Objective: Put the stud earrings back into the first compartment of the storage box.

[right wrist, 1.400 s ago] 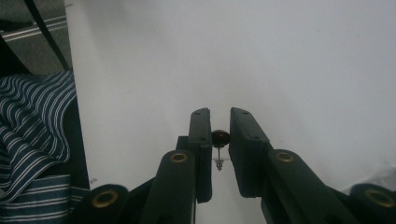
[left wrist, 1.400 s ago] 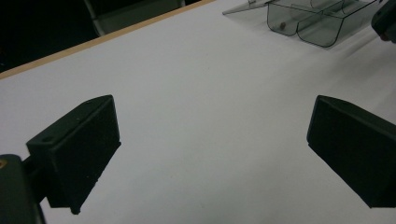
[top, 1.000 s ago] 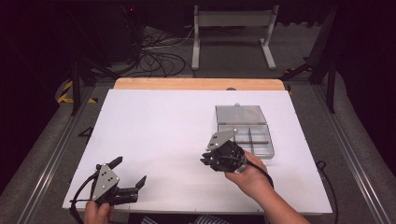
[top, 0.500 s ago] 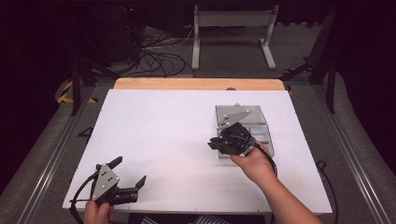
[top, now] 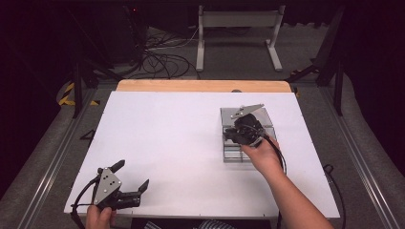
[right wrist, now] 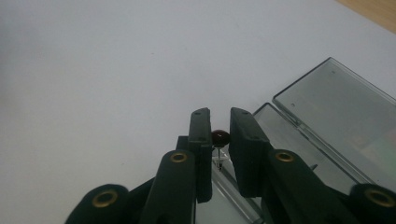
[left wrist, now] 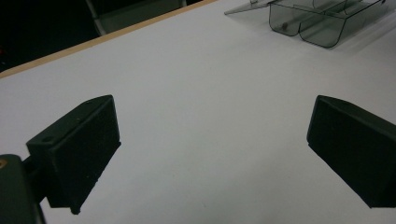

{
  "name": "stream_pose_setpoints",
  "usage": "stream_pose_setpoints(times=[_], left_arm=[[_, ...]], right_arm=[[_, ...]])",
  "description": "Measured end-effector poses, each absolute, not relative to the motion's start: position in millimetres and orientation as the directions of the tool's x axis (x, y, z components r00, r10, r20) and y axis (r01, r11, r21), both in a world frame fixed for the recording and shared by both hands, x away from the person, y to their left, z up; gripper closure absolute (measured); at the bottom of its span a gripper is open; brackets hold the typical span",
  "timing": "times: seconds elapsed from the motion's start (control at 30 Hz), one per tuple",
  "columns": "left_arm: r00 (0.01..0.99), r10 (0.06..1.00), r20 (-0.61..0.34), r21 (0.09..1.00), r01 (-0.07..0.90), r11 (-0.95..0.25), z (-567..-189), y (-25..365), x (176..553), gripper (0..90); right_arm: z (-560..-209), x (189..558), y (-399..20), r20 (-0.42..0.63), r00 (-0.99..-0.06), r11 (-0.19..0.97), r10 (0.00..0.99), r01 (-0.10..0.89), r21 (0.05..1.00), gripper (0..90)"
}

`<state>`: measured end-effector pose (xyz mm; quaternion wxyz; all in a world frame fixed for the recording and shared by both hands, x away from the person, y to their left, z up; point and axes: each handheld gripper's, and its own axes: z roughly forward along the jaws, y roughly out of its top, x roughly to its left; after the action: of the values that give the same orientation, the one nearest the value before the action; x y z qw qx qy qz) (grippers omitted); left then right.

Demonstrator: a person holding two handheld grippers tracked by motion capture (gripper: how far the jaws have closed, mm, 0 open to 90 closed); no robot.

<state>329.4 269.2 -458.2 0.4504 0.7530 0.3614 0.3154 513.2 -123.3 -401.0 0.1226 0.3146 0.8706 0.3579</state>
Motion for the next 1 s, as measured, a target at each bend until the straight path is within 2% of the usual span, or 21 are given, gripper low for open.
stream_pose_setpoints(times=[0.6, 1.0], left_arm=[[0.541, 0.827, 0.153, 0.905, 0.259, -0.337, -458, 270, 329, 3.0], [0.542, 0.826, 0.153, 0.905, 0.259, -0.337, -458, 270, 329, 3.0]], right_arm=[[-430, 544, -138, 0.035, -0.71, 0.516, 0.703, 0.544, 0.662, 79.5], [-443, 550, -137, 0.029, -0.699, 0.536, 0.714, 0.573, 0.62, 79.5]])
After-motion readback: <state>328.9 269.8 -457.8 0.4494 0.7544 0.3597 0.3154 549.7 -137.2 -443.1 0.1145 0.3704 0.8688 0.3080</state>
